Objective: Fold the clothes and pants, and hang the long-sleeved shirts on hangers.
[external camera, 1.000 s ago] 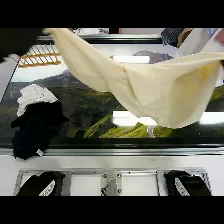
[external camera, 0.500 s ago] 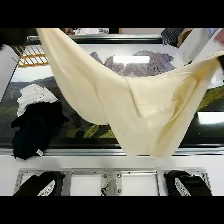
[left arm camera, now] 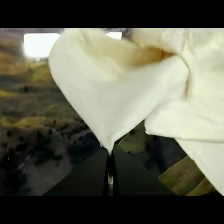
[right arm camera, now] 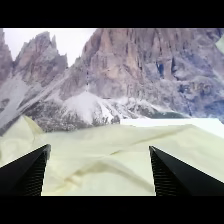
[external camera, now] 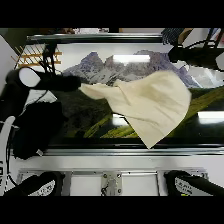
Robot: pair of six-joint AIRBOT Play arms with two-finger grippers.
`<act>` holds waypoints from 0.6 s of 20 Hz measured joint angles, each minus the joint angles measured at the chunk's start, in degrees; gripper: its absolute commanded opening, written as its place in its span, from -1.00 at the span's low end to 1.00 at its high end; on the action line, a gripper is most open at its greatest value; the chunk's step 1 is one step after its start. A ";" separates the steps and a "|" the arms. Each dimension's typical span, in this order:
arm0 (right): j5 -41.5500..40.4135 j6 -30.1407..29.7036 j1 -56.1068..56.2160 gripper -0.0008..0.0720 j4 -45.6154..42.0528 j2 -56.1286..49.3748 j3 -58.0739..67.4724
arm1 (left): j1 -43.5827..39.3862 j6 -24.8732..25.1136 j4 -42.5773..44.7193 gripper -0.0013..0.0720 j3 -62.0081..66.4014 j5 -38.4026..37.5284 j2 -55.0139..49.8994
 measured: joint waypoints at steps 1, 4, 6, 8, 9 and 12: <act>1.95 -0.79 -0.70 0.89 -0.02 -0.33 -0.26 | 0.00 0.00 0.15 -0.93 -3.50 0.35 0.04; 9.55 -1.68 -4.07 0.88 -0.04 2.21 -7.89 | 0.02 -0.09 1.01 -0.92 -13.16 1.20 1.29; 13.38 -0.07 -7.23 0.88 -0.24 6.21 -17.57 | 0.00 -0.09 1.07 -0.92 -18.43 2.19 2.75; 15.69 3.56 -10.71 0.88 -0.28 11.17 -29.88 | 0.02 -0.09 1.27 -0.92 -22.49 3.45 4.39; 16.41 5.55 -12.20 0.88 -0.26 13.77 -36.46 | 0.00 -0.09 1.31 -0.92 -24.24 4.02 5.31; 15.32 10.40 -14.14 0.88 1.25 19.43 -52.13 | 0.00 -0.07 1.42 -0.92 -27.28 4.96 7.19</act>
